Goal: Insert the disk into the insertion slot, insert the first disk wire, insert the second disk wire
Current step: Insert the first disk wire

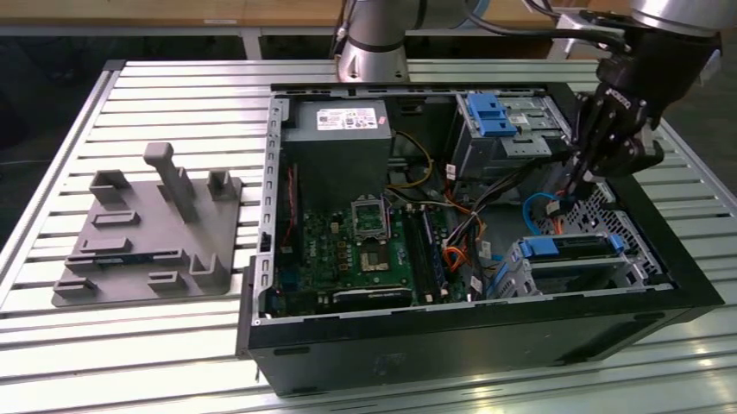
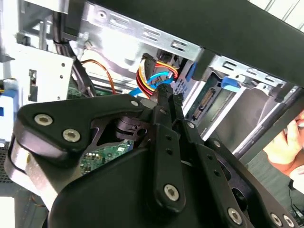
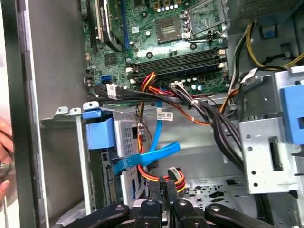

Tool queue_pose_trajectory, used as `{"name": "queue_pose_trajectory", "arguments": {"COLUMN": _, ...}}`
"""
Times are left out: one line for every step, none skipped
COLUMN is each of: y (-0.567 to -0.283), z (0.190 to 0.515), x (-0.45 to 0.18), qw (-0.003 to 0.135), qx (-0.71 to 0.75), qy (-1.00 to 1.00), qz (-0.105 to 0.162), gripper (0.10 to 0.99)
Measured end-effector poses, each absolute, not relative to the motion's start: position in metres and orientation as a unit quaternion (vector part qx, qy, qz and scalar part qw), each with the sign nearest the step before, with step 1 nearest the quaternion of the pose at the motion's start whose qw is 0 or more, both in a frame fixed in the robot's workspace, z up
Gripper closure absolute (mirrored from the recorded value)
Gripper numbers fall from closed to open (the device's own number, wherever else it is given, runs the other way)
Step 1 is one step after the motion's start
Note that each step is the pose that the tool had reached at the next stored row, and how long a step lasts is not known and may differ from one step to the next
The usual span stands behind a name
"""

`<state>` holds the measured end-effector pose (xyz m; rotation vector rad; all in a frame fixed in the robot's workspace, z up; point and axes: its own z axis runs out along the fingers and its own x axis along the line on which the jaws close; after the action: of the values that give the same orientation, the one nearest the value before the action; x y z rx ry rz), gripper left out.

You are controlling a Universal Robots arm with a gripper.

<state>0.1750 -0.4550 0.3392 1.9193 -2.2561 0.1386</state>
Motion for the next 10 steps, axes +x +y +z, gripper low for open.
{"name": "queue_pose_trajectory", "arguments": {"y": -0.457, "z": 0.339, "x": 0.175, "qw": 0.088, "qx": 0.645, "qy": -0.758, "qz": 0.046, "gripper": 0.925}}
{"name": "queue_pose_trajectory", "arguments": {"y": -0.459, "z": 0.339, "x": 0.175, "qw": 0.088, "qx": 0.645, "qy": -0.758, "qz": 0.046, "gripper": 0.925}}
{"name": "queue_pose_trajectory", "arguments": {"y": -0.462, "z": 0.340, "x": 0.175, "qw": 0.088, "qx": 0.645, "qy": -0.758, "qz": 0.046, "gripper": 0.925}}
{"name": "queue_pose_trajectory", "arguments": {"y": -0.464, "z": 0.340, "x": 0.175, "qw": 0.088, "qx": 0.645, "qy": -0.758, "qz": 0.046, "gripper": 0.925}}
{"name": "queue_pose_trajectory", "arguments": {"y": -0.467, "z": 0.340, "x": 0.175, "qw": 0.088, "qx": 0.645, "qy": -0.758, "qz": 0.046, "gripper": 0.925}}
{"name": "queue_pose_trajectory", "arguments": {"y": -0.469, "z": 0.340, "x": 0.175, "qw": 0.087, "qx": 0.645, "qy": -0.758, "qz": 0.045, "gripper": 0.925}}
{"name": "queue_pose_trajectory", "arguments": {"y": -0.471, "z": 0.340, "x": 0.175, "qw": 0.087, "qx": 0.645, "qy": -0.758, "qz": 0.045, "gripper": 0.925}}
{"name": "queue_pose_trajectory", "arguments": {"y": -0.474, "z": 0.340, "x": 0.175, "qw": 0.087, "qx": 0.645, "qy": -0.758, "qz": 0.045, "gripper": 0.925}}
{"name": "queue_pose_trajectory", "arguments": {"y": -0.476, "z": 0.340, "x": 0.175, "qw": 0.087, "qx": 0.645, "qy": -0.758, "qz": 0.045, "gripper": 0.925}}
{"name": "queue_pose_trajectory", "arguments": {"y": -0.477, "z": 0.340, "x": 0.175, "qw": 0.085, "qx": 0.645, "qy": -0.758, "qz": 0.043, "gripper": 0.925}}
